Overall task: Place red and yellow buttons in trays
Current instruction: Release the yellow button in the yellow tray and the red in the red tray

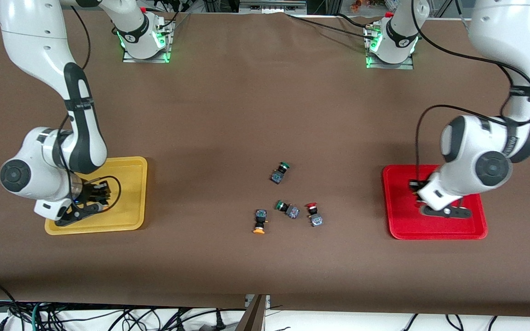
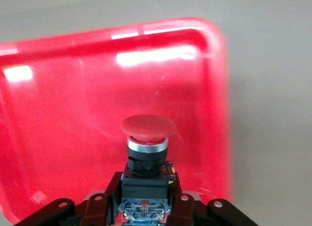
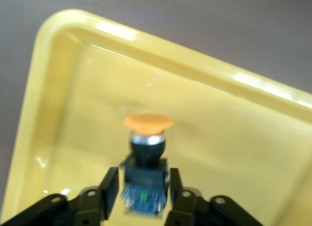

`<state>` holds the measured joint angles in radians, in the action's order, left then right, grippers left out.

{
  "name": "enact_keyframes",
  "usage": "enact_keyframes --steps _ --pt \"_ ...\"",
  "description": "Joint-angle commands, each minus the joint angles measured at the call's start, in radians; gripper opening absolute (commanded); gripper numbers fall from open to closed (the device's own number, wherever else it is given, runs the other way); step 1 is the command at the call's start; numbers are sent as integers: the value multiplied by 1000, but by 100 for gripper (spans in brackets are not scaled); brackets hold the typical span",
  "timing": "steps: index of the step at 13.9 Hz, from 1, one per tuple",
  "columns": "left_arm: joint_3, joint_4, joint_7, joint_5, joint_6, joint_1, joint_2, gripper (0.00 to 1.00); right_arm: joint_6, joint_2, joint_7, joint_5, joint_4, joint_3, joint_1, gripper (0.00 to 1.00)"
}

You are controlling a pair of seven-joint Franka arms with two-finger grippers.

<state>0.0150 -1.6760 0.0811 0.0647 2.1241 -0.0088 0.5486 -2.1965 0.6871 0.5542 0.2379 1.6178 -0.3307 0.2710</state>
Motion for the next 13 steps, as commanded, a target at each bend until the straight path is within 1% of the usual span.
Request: enact_keyframes --steps 1,2,3,4,5,6,7,8,10,12,13 --pt "-24 5 121 3 112 61 88 9 15 -35 -55 37 -12 16 45 83" --pt "-24 5 121 3 122 59 106 10 26 -41 -136 37 -28 19 65 89" --pt "-26 5 123 3 125 61 119 10 40 -41 -224 38 -51 35 97 99" --pt "-26 4 123 3 125 61 123 13 40 -37 -343 38 -83 57 129 99" --pt "-27 1 129 1 125 61 126 14 25 -23 -473 34 -108 94 157 99" --pt "-26 1 132 1 125 61 129 18 8 7 -593 31 -152 139 184 99" --pt "-26 2 131 1 125 59 129 52 -40 55 -700 25 -224 169 216 99" --pt "-26 1 131 1 125 59 129 100 -73 101 -785 24 -281 173 249 99" --pt "-26 4 131 1 120 59 128 100 -132 191 -919 29 -384 176 304 99" --pt "-27 9 126 1 105 50 108 100 -228 265 -1032 29 -456 180 344 99" --pt "-32 15 121 1 70 46 85 100 -282 305 -1077 29 -488 180 362 99"
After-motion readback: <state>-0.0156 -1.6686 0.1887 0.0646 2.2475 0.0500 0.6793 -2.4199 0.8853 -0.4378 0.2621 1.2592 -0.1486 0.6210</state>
